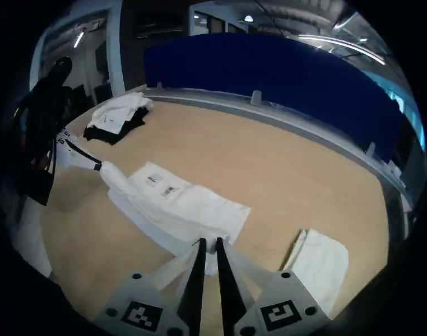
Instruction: Fold towel
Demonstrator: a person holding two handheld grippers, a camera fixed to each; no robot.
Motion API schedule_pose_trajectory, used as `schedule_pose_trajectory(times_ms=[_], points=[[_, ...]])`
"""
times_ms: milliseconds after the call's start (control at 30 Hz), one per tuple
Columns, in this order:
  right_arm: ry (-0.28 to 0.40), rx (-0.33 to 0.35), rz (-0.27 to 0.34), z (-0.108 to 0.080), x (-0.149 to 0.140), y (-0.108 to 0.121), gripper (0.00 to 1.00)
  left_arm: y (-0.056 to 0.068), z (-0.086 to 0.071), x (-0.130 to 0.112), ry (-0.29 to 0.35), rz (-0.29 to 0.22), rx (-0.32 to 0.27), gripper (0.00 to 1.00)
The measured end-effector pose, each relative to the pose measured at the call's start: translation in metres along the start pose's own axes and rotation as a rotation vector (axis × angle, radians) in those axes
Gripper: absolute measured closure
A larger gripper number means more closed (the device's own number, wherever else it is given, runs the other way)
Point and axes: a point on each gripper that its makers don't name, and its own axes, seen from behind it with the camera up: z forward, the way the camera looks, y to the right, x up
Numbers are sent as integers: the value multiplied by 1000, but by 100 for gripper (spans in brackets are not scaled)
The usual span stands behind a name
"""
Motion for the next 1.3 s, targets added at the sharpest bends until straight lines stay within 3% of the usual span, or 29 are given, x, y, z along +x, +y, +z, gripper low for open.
schedule_pose_trajectory(times_ms=[267, 567, 1067, 1133, 1200, 1233, 1300], points=[[-53, -5, 23, 29, -10, 15, 86, -6, 29, 1, -32, -5, -11, 92], [-78, -13, 50, 49, -11, 24, 86, -15, 50, 11, -22, -6, -9, 91], [-97, -45, 66, 63, -10, 30, 81, -27, 62, 24, 9, 18, 22, 79], [-92, -53, 74, 64, -9, 32, 74, -30, 60, 26, 14, 20, 28, 78], [-90, -59, 79, 63, -8, 33, 54, -31, 59, 27, 17, 23, 31, 68], [-91, -62, 81, 63, -8, 34, 39, -32, 58, 27, 18, 25, 30, 63], [-89, -63, 83, 63, -7, 35, 24, -33, 57, 28, 19, 27, 30, 54]])
